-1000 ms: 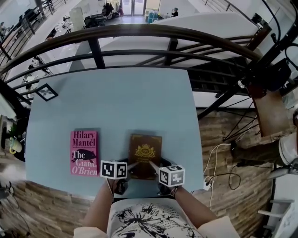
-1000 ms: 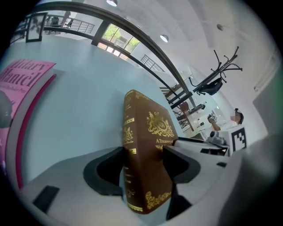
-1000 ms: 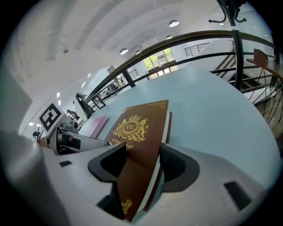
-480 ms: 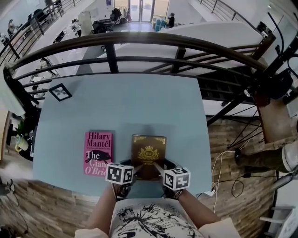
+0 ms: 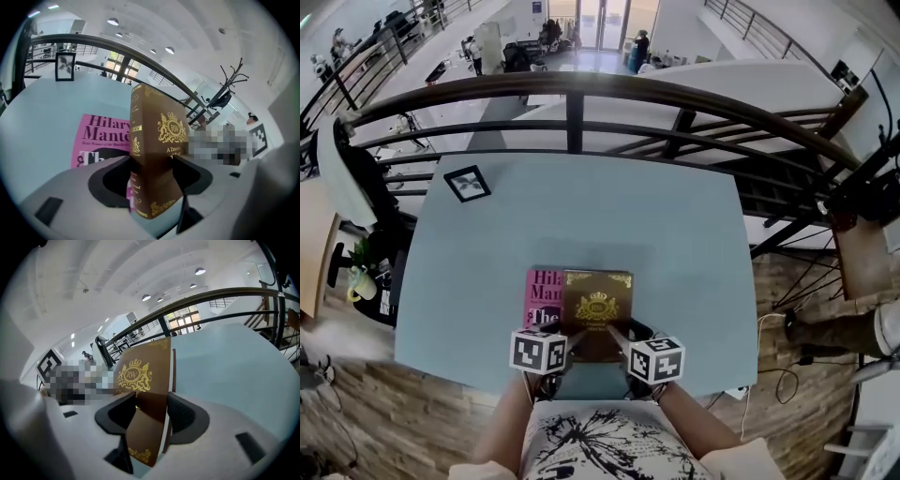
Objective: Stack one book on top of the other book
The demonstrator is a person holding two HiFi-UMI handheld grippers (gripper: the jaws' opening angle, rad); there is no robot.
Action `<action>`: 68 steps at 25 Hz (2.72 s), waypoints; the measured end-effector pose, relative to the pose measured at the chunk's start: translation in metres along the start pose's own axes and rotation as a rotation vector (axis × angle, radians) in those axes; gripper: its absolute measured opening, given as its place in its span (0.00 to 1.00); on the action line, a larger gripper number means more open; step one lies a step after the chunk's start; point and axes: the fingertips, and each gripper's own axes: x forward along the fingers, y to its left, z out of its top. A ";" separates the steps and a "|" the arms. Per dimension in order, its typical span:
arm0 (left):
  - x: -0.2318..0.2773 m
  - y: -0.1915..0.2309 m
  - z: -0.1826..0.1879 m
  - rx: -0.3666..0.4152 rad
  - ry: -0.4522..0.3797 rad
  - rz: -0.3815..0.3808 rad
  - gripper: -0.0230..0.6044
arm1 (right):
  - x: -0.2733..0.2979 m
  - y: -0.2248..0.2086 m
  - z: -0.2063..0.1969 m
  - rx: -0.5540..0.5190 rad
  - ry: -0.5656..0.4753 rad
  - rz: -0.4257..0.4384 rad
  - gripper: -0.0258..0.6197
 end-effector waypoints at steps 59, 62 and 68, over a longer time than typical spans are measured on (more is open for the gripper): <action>-0.204 0.056 0.095 0.445 -0.630 0.058 0.07 | -0.027 0.180 0.107 -0.462 -0.498 -0.046 0.03; -0.237 0.038 0.112 0.489 -0.745 0.040 0.06 | -0.052 0.199 0.127 -0.521 -0.613 -0.046 0.03; -0.285 0.019 0.130 0.564 -0.892 0.046 0.06 | -0.084 0.210 0.155 -0.472 -0.794 -0.061 0.03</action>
